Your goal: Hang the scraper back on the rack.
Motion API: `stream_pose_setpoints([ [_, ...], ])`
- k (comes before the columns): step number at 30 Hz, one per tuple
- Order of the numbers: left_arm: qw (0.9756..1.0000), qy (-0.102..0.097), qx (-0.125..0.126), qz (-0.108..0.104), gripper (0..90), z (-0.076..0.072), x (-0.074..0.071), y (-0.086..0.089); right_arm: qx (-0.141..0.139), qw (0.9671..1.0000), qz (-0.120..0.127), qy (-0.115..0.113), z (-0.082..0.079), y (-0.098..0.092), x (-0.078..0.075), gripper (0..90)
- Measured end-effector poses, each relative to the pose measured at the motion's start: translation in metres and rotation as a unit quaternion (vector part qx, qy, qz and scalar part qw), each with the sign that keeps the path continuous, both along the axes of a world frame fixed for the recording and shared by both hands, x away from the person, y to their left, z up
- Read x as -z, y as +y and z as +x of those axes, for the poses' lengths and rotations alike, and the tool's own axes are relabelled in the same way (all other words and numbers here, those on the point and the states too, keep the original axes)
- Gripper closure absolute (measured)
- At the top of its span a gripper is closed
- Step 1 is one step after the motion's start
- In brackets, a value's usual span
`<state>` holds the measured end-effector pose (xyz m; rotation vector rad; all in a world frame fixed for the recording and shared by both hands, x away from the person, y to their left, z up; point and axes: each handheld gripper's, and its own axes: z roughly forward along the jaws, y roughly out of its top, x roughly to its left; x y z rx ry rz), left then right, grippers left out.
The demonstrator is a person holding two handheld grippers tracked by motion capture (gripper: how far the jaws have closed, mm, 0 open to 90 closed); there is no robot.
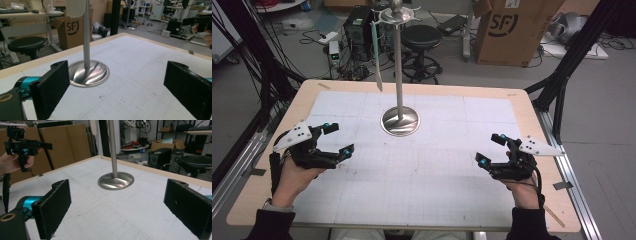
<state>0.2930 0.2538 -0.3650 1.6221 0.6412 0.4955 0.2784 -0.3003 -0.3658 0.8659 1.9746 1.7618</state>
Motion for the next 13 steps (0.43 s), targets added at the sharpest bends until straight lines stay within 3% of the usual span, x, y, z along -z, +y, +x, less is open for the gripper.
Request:
stream_pose_setpoints([
  [5, 0.9995, 0.005, -0.030, -0.006, 7.2, -0.001, 0.008, 0.015, 0.003, 1.0000, 0.001, 0.000, 0.000, 0.000, 0.003, 6.5],
  [8, 0.9991, 0.006, -0.038, -0.019, 7.2, -0.002, 0.012, 0.022, 0.005, 1.0000, 0.001, 0.001, -0.001, 0.000, 0.003, 6.5],
  [13, 0.9986, 0.000, -0.048, -0.022, 7.2, 0.000, 0.012, 0.025, 0.007, 1.0000, 0.001, 0.003, -0.002, 0.000, 0.005, 6.5],
])
